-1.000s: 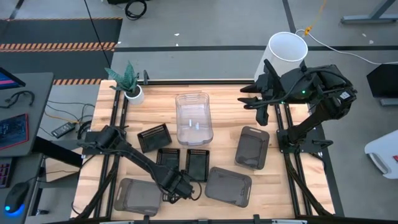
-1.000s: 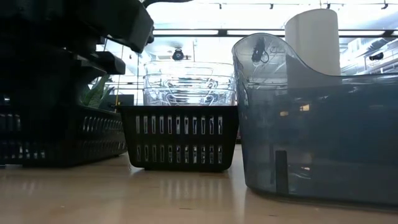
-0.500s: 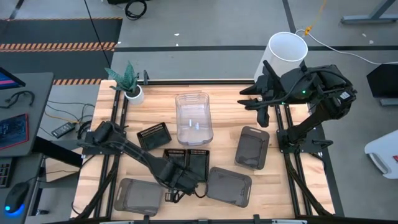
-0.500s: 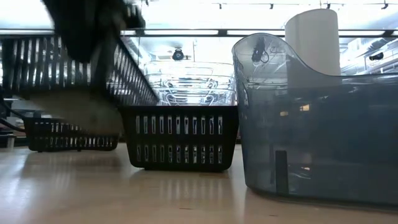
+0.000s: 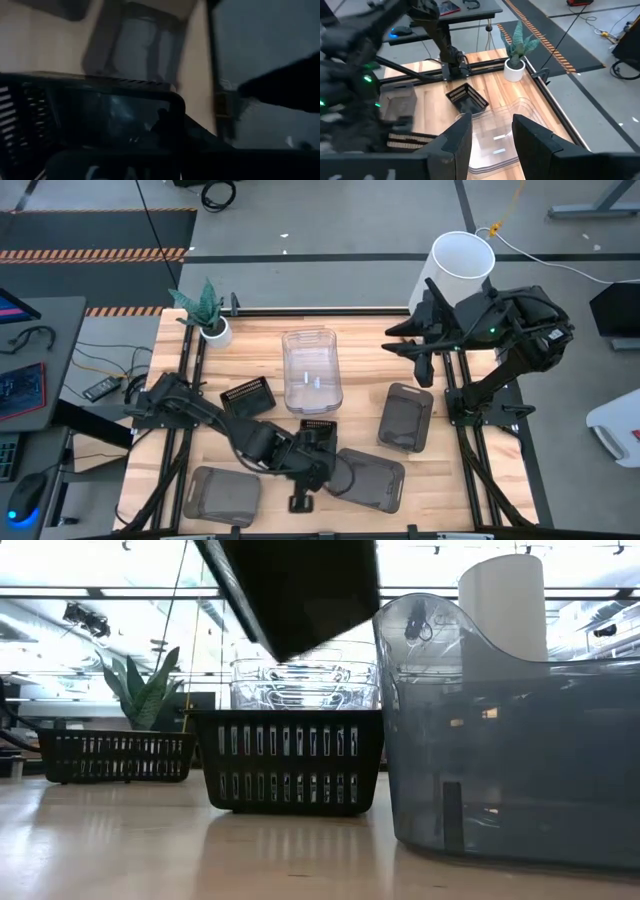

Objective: Stack baskets by color
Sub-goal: Stack the middle black bin on the middle black bin, then stack the left black bin on the black bins

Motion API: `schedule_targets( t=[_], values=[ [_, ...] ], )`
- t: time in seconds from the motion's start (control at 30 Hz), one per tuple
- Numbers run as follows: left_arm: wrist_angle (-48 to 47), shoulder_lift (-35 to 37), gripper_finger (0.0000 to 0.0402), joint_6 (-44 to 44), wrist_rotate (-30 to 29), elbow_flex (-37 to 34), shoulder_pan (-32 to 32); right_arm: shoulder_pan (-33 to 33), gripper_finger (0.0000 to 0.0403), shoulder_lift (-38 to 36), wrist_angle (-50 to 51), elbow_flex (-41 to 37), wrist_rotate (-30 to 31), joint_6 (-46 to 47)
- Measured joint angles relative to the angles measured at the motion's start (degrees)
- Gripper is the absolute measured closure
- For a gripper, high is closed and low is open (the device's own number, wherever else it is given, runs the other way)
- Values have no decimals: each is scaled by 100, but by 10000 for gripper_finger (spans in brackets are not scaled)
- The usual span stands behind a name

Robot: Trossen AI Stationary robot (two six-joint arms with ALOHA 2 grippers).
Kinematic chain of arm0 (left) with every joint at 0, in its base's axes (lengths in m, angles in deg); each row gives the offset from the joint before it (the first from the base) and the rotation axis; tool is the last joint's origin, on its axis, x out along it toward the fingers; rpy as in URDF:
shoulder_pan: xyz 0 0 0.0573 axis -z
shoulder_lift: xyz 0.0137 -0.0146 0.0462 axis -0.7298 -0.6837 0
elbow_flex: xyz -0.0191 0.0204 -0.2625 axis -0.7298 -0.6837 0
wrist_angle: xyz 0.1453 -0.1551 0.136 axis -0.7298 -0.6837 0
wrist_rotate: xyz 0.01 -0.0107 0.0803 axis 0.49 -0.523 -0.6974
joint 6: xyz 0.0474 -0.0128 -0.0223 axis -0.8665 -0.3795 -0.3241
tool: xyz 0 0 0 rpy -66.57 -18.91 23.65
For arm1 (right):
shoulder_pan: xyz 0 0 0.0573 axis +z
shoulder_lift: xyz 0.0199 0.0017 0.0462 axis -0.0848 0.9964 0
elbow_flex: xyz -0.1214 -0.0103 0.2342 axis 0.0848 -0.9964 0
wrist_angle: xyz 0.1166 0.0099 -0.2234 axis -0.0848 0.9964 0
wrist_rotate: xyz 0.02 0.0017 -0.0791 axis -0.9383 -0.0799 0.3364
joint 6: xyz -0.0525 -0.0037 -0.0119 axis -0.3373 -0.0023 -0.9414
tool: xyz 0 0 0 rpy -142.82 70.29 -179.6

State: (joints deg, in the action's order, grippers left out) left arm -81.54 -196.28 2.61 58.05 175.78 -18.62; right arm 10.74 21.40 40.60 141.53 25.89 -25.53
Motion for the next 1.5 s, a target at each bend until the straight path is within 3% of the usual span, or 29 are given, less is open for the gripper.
schedule_targets(
  t=[0.17, 0.43, 0.73, 1.03, 1.17, 1.37, 1.5],
  values=[
    [178, -28, 396, 145, -411, -634, -189, 211, 258, 0, 2, 0, 15, 194],
    [864, -28, 396, 67, -301, -1572, -330, 570, 258, 0, 2, 0, 264, 429],
    [662, -28, 392, 466, -13, -1739, -332, 835, 258, 0, 2, 0, 557, 535],
    [840, -28, 268, 877, -133, -1739, -334, 867, 258, 0, 2, 0, 632, 564],
    [947, 15, 235, 1004, -220, -1739, -334, 867, 258, 0, 1, 0, 630, 564],
    [-198, 328, 240, 918, -20, -1739, -260, 867, 258, 1, 2, 0, 629, 565],
    [-752, 582, 266, 177, -74, -1738, -111, 867, 258, 2, 2, 0, 629, 565]
  ],
)
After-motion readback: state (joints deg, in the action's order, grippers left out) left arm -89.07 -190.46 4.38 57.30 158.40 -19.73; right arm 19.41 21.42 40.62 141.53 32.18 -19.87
